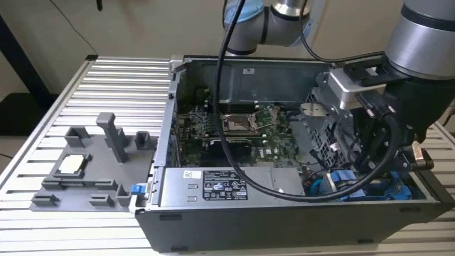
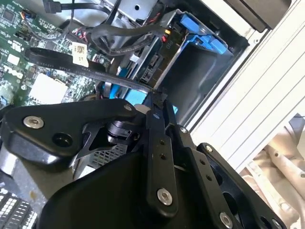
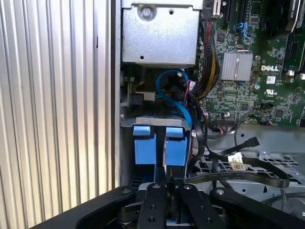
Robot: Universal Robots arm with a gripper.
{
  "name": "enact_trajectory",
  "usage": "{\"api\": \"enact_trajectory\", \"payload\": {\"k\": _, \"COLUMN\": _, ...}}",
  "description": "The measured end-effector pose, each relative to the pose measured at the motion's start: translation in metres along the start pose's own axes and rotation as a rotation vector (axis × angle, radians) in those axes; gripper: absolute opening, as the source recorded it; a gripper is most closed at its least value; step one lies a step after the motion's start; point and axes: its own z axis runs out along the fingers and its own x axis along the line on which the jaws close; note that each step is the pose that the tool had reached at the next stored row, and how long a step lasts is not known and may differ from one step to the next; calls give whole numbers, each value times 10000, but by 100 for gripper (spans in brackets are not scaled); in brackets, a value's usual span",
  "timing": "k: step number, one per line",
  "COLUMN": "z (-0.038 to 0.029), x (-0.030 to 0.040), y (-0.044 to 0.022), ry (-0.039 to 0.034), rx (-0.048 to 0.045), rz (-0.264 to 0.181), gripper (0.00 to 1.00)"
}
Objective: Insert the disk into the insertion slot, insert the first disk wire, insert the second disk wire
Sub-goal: 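Insert the second disk wire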
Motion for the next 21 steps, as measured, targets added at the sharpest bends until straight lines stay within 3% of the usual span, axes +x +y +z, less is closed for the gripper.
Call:
{"api": "enact_trajectory", "payload": {"k": 2, "z": 1, "x": 0, "y": -1, "ry": -310, "rx": 12, "rz": 43, "gripper": 16}}
{"api": "enact_trajectory", "payload": {"k": 5, "z": 2, "x": 0, "y": -1, "ry": -835, "rx": 32, "rz": 117, "gripper": 16}}
{"api": "enact_trajectory", "payload": {"k": 6, "z": 3, "x": 1, "y": 0, "ry": -958, "rx": 36, "rz": 135, "gripper": 16}}
{"api": "enact_trajectory", "payload": {"k": 9, "z": 5, "x": 8, "y": 0, "ry": -1475, "rx": 56, "rz": 207, "gripper": 16}}
{"api": "enact_trajectory", "payload": {"k": 10, "z": 5, "x": 14, "y": -1, "ry": -1525, "rx": 56, "rz": 215, "gripper": 16}}
{"api": "enact_trajectory", "payload": {"k": 12, "z": 7, "x": 25, "y": -12, "ry": -1528, "rx": -14, "rz": 217, "gripper": 16}}
{"api": "enact_trajectory", "payload": {"k": 17, "z": 22, "x": 56, "y": -110, "ry": -1544, "rx": -508, "rz": 245, "gripper": 16}}
{"api": "enact_trajectory", "payload": {"k": 19, "z": 29, "x": 72, "y": -155, "ry": -1547, "rx": -661, "rz": 253, "gripper": 16}}
{"api": "enact_trajectory", "payload": {"k": 21, "z": 36, "x": 95, "y": -196, "ry": -1550, "rx": -746, "rz": 257, "gripper": 16}}
